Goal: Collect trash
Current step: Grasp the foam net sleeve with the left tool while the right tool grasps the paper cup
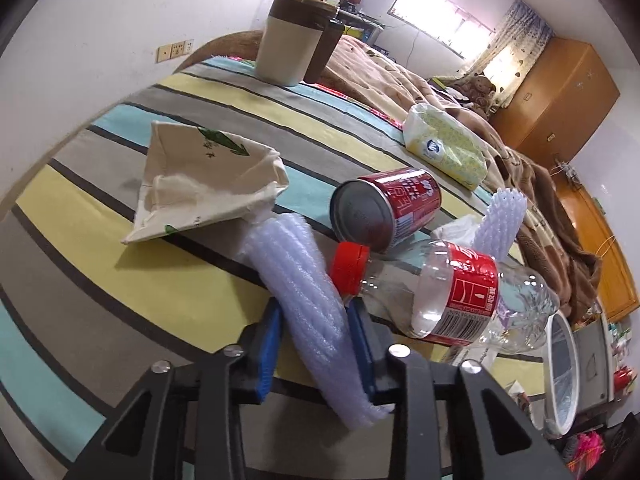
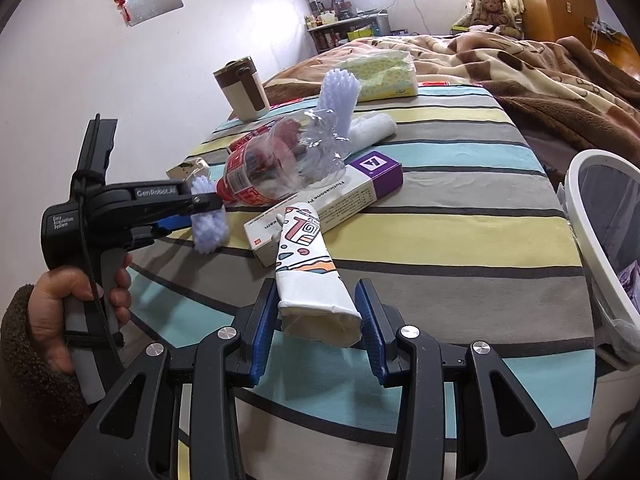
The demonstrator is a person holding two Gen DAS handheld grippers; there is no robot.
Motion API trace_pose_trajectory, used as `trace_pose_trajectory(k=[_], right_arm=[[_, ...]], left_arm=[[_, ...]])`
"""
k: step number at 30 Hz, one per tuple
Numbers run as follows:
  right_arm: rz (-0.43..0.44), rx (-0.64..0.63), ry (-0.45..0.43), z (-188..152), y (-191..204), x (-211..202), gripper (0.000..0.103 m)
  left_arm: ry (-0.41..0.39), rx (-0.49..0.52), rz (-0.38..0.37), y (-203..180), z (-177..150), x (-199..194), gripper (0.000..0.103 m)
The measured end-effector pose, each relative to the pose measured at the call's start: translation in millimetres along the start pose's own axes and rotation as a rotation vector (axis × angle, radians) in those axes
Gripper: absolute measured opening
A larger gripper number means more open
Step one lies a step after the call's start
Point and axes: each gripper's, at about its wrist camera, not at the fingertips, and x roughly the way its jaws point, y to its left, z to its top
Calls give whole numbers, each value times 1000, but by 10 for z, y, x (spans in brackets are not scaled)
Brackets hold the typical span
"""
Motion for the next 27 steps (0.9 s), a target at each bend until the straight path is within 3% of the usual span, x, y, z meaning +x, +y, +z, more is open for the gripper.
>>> trace_pose_trajectory(k=[8, 14, 17, 27], right_arm=[[18, 10, -20, 9, -39, -39, 34], [31, 18, -32, 10, -52, -75, 31], [33, 14, -45, 9, -45, -125, 24], [39, 27, -100, 12, -97, -327, 25]], left_arm=[[-29, 110, 40, -111, -122, -186, 27], [-37, 129, 14, -124, -223, -342, 27], [-44, 140, -4, -151, -280, -434, 27], [-90, 198, -48, -356, -418, -773, 27]])
